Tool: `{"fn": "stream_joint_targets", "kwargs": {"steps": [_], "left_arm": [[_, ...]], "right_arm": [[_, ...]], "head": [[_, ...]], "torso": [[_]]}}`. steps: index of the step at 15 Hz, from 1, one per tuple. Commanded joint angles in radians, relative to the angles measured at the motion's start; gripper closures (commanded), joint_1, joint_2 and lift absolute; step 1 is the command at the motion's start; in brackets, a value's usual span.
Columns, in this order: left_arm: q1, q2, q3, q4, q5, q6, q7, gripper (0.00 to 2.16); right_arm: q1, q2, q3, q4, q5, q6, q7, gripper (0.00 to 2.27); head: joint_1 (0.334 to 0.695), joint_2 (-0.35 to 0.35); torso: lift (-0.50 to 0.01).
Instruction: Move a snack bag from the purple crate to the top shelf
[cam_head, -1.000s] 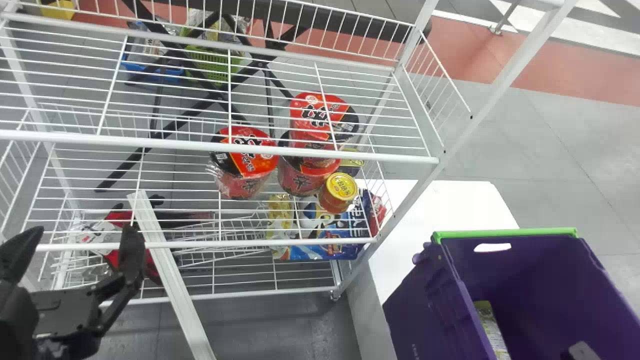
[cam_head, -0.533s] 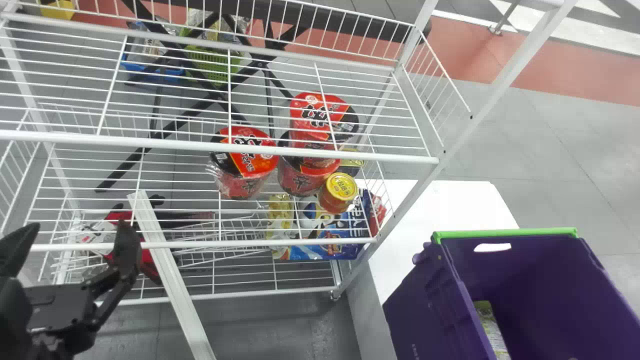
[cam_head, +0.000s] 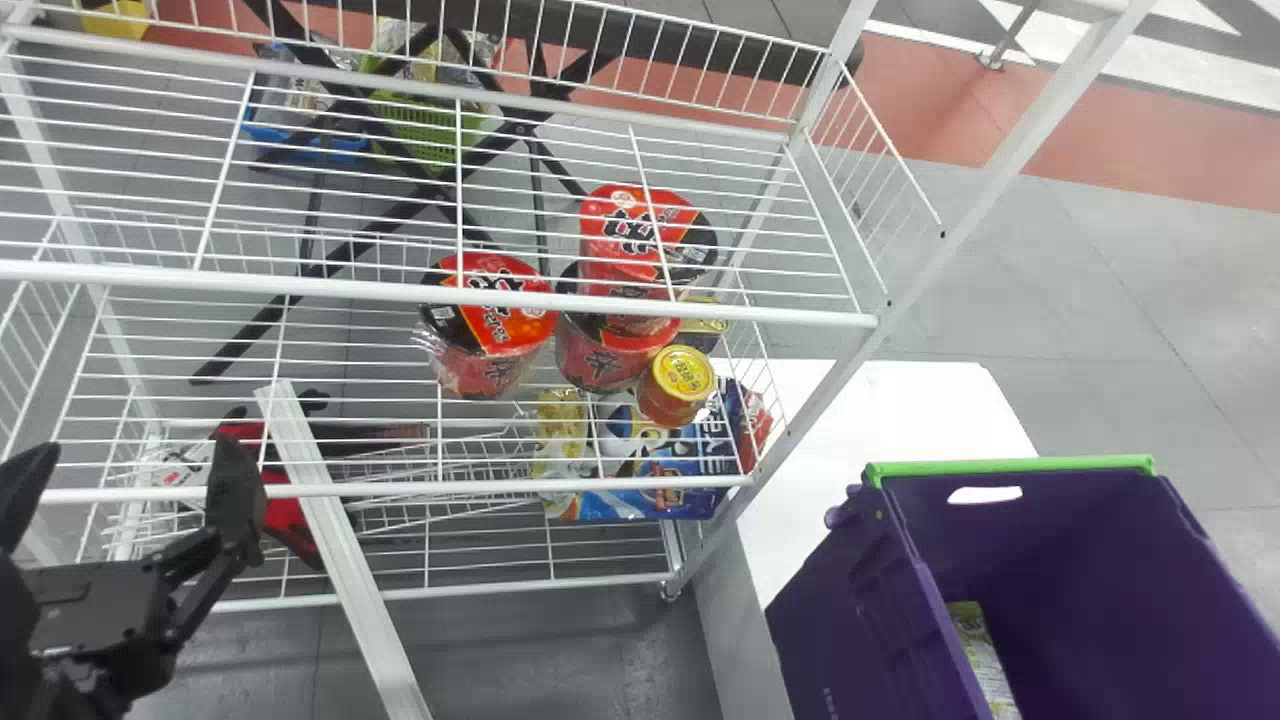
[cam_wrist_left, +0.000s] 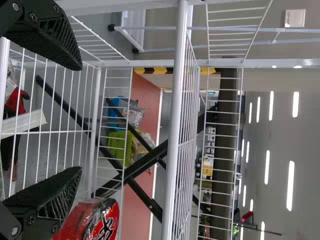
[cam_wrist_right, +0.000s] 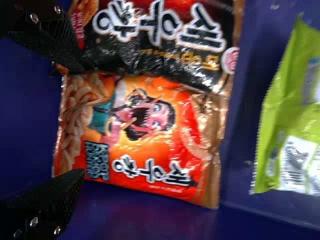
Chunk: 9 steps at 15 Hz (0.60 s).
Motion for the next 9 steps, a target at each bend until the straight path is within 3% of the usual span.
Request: {"fn": "stream_joint_targets", "kwargs": {"steps": [1,9], "left_arm": [[-0.001,0.0,0.001,0.002,0.004,0.003,-0.004,0.1],[0.006,0.0,0.0,-0.006,0.006,0.0,-0.002,0.1]], "right_arm": [[0.005,0.002,0.0,0.0,0.0,-0.008,-0.016,0.09],[0.015,0.035,0.023,-0.01,0.025,-0.005,-0.117,0.16]], "head": [[0.695,-0.35],[0.695,-0.35]], "torso": [[-0.457],[-0.457]]}}
